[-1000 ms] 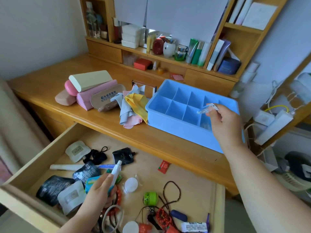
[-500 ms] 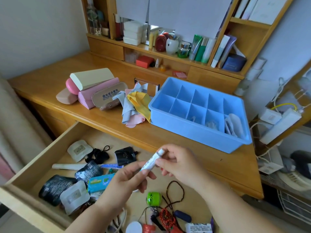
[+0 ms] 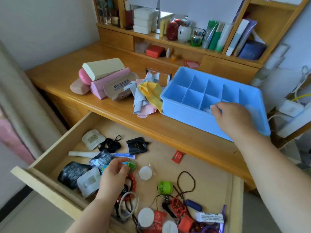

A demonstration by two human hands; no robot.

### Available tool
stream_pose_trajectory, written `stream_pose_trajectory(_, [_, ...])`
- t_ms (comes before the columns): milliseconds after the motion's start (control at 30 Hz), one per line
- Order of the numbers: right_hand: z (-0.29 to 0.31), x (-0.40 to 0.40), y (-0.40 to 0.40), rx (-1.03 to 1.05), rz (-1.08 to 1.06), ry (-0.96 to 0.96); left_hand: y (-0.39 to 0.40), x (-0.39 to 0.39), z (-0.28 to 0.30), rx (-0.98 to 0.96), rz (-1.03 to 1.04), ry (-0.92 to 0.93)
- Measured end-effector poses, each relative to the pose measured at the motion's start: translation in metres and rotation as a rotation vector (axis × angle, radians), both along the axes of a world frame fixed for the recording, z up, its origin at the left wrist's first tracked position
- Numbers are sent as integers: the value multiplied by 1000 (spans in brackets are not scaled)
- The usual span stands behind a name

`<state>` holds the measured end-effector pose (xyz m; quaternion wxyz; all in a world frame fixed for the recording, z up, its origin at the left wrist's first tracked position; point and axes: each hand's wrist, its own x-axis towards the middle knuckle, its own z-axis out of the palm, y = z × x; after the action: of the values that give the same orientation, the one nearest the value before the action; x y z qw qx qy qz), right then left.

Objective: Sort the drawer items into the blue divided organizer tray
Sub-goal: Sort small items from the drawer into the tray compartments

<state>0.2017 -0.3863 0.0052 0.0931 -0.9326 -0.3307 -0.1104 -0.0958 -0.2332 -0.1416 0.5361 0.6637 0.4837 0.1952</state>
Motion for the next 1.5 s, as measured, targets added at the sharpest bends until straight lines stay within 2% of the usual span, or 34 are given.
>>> stream_pose_trajectory(33, [-5, -1, 2, -53, 0, 30, 2, -1, -1, 10, 6, 33])
stream_pose_trajectory(67, [-8, -5, 1, -22, 28, 15, 4, -1, -2, 25, -2, 77])
stream_pose_trajectory(167, [-20, -30, -11, 319, 288, -219, 3, -2, -3, 127, -119, 207])
stream_pose_trajectory(233, [-37, -61, -22, 370, 472, -240, -1, -3, 0, 212, -268, 292])
stream_pose_trajectory(333, [-77, -115, -42, 202, 637, 76, -6, -5, 2, 297, -667, 418])
stream_pose_trajectory(433, [-116, -144, -66, -3, 585, 385, -14, -4, -2, 411, -999, 479])
stream_pose_trajectory(500, [-134, -149, -81, -58, 503, 478, -17, 0, -5, 557, -964, 456])
stream_pose_trajectory(600, [-146, -154, -92, -85, 433, 548, 1, 15, -4, 662, -597, 391])
stream_pose_trajectory(667, [-147, -156, -93, -87, 417, 556, 24, 26, -5, 705, -490, 492])
stream_pose_trajectory(800, [-143, -155, -84, -49, 385, 566, 59, 44, -13, 662, -513, 816])
stream_pose_trajectory(867, [-142, -156, -75, -36, 374, 586, 69, 48, -17, 633, -529, 906])
stream_pose_trajectory(967, [-140, -160, -58, 10, 372, 634, 76, 50, -14, 726, -591, 975])
stream_pose_trajectory(1033, [-137, -163, -42, 52, 367, 691, 74, 42, -5, 789, -598, 864])
stream_pose_trajectory(1100, [-131, -167, -22, 144, 356, 774, 63, 30, 9, 750, -545, 511])
stream_pose_trajectory(1167, [-124, -173, 0, 312, 306, 906, 44, 18, 26, 579, -606, 198])
stream_pose_trajectory(1233, [-118, -176, 17, 466, 223, 1046, 29, 8, 38, 383, -660, 24])
stream_pose_trajectory(1333, [-112, -175, 30, 571, 186, 1185, 24, 0, 41, 219, -638, -39])
stream_pose_trajectory(1433, [-107, -174, 33, 527, 245, 1136, 37, -3, 40, -5, -630, -92])
stream_pose_trajectory(1500, [-102, -171, 31, 501, 259, 1043, 59, -4, 35, 69, -516, -19])
